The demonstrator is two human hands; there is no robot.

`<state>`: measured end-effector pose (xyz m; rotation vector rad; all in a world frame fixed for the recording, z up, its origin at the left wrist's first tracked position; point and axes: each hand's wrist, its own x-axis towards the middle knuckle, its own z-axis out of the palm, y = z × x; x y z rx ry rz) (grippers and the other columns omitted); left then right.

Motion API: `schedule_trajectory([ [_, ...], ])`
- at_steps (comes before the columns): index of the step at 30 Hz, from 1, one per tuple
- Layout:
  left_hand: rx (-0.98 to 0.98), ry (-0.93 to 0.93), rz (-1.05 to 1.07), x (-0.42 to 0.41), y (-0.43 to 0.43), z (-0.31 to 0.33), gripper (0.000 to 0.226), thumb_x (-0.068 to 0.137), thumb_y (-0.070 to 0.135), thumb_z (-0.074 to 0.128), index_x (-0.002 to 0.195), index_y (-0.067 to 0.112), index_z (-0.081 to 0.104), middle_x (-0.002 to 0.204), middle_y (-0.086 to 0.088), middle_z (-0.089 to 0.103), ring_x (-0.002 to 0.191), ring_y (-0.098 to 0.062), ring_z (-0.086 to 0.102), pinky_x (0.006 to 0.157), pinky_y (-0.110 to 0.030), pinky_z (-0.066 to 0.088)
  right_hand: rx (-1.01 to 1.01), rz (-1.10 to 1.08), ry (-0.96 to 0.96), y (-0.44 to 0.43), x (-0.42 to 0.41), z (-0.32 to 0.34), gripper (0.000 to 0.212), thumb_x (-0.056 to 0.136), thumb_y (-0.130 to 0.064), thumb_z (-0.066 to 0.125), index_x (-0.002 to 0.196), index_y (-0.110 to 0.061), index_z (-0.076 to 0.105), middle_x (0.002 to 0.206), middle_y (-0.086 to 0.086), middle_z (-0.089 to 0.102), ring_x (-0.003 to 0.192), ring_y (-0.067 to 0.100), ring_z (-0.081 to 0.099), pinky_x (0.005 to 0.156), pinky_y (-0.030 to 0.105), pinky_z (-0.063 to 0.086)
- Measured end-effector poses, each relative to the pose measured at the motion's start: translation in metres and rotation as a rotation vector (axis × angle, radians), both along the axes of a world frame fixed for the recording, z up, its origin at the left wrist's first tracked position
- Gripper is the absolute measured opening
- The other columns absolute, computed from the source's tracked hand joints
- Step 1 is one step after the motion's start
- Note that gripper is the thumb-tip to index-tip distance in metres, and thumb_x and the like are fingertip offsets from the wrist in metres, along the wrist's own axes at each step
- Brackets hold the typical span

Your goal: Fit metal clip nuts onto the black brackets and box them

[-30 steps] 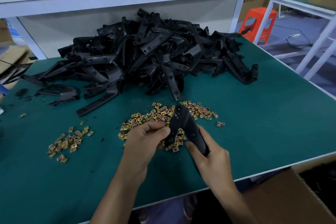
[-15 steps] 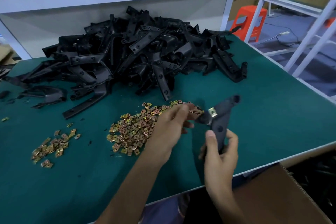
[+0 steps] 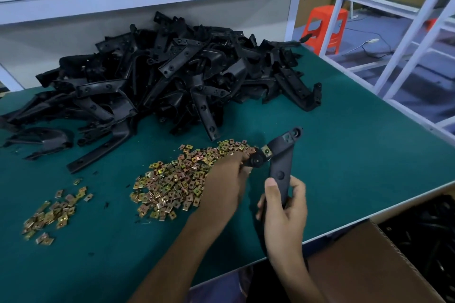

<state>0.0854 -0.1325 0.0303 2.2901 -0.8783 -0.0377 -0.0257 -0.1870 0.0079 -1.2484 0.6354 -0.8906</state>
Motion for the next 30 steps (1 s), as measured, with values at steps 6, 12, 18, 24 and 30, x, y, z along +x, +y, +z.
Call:
schedule_trajectory([
  [6,-0.134,0.077,0.163,0.016,0.052,0.007,0.01,0.099,0.029,0.062,0.106,0.024,0.068,0.094,0.019,0.063,0.079,0.009,0.057,0.066,-0.004,0.041,-0.061,0.048,0.045,-0.001,-0.001,-0.001,0.01,0.102,-0.026,0.063,0.097,-0.033,0.058,0.061,0.002,0.058,0.05,0.014,0.05,0.045,0.026,0.042],
  [12,0.058,-0.053,0.011,0.016,0.028,-0.001,0.014,0.098,0.032,0.063,0.104,0.022,0.07,0.1,0.01,0.064,0.09,-0.007,0.054,0.075,-0.017,0.041,-0.044,0.029,0.052,0.001,0.001,-0.001,0.016,0.102,-0.024,0.062,0.094,-0.037,0.058,0.059,0.001,0.058,0.049,0.015,0.05,0.045,0.027,0.042],
  [18,0.226,-0.162,-0.002,0.017,0.001,-0.013,0.025,0.098,0.033,0.059,0.116,0.017,0.068,0.115,-0.004,0.06,0.11,-0.022,0.049,0.095,-0.035,0.042,-0.046,0.036,0.052,0.003,0.002,-0.001,0.006,0.093,-0.038,0.064,0.095,-0.036,0.058,0.058,0.001,0.058,0.049,0.015,0.051,0.045,0.027,0.043],
  [24,-0.124,0.231,0.032,0.014,0.027,0.01,0.006,0.095,0.026,0.067,0.099,0.026,0.062,0.087,0.016,0.065,0.081,0.003,0.061,0.066,-0.012,0.044,-0.081,0.089,0.067,0.0,-0.001,-0.001,0.008,0.093,-0.034,0.067,0.091,-0.035,0.059,0.057,0.0,0.057,0.049,0.012,0.051,0.044,0.025,0.042],
  [30,-0.679,0.738,0.164,0.009,0.073,0.05,0.02,0.094,0.012,0.068,0.096,0.028,0.08,0.095,0.004,0.078,0.084,-0.005,0.069,0.076,-0.019,0.054,-0.226,0.252,0.174,0.001,-0.003,-0.007,0.035,0.082,-0.059,0.064,0.107,-0.035,0.061,0.061,0.013,0.058,0.047,0.018,0.049,0.043,0.034,0.038],
])
